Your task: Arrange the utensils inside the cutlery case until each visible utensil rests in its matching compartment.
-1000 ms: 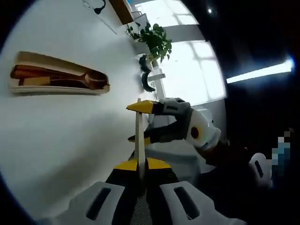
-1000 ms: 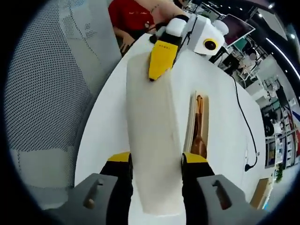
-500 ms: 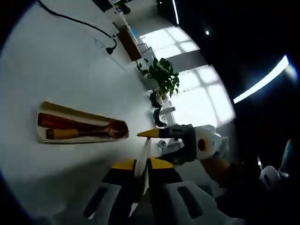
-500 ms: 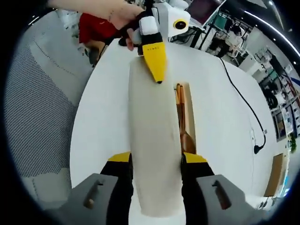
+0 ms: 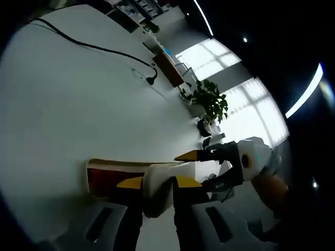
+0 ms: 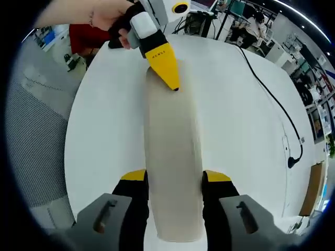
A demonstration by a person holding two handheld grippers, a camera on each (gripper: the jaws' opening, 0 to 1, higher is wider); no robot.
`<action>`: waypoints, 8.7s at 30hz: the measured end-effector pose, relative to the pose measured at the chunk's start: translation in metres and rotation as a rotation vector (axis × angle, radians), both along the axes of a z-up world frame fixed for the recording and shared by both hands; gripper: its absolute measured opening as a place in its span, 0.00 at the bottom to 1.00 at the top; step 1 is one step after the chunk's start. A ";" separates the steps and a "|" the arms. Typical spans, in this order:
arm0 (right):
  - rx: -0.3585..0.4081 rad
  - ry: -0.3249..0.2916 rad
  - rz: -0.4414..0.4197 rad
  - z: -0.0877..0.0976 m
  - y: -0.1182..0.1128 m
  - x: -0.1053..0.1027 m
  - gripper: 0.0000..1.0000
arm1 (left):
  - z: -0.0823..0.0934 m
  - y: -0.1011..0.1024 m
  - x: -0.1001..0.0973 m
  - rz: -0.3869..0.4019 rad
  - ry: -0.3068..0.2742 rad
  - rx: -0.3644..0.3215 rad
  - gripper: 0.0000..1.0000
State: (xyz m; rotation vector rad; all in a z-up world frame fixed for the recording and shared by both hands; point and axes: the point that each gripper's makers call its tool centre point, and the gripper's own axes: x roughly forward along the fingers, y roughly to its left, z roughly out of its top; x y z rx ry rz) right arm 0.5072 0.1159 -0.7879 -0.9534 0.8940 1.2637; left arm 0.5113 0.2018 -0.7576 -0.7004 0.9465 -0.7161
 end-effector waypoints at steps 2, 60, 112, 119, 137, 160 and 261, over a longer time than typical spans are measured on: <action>-0.005 0.003 0.004 -0.003 0.002 0.003 0.38 | -0.005 0.005 0.004 0.008 -0.009 0.046 0.23; 0.165 0.129 -0.201 0.024 -0.063 0.019 0.35 | -0.037 0.069 0.027 0.157 -0.054 0.219 0.21; -0.142 0.092 -0.311 -0.009 -0.072 0.021 0.00 | -0.036 0.018 0.016 -0.441 -0.247 0.813 0.00; -0.194 0.138 -0.345 -0.010 -0.075 0.020 0.00 | -0.039 0.018 0.016 -0.459 -0.220 0.854 0.00; -0.098 0.032 -0.265 0.018 -0.061 0.031 0.00 | -0.031 0.034 0.013 -0.574 -0.305 0.941 0.01; -0.159 -0.012 0.144 -0.034 -0.061 0.008 0.38 | -0.062 0.022 0.008 -0.831 -0.500 0.992 0.45; 0.964 -0.006 -0.859 0.127 -0.177 -0.133 0.76 | 0.142 0.151 -0.172 0.692 -0.560 0.108 0.94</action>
